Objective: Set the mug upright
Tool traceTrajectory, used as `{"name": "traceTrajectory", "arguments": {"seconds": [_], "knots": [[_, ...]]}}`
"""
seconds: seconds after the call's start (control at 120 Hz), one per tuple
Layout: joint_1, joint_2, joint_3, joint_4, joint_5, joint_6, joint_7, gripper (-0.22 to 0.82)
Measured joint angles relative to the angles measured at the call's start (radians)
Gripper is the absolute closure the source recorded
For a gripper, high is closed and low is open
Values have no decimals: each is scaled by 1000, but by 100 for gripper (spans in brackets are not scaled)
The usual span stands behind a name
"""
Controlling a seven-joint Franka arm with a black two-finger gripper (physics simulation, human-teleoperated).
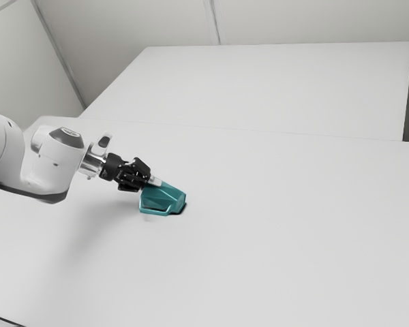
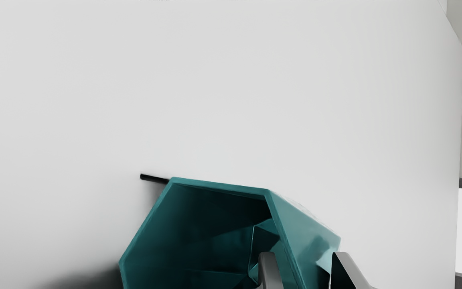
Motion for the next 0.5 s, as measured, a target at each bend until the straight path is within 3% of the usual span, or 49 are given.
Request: {"name": "traceTrajectory", "arguments": {"seconds": [0.5], "knots": [[0,-26,-10,58,59,3,-20,75]]}}
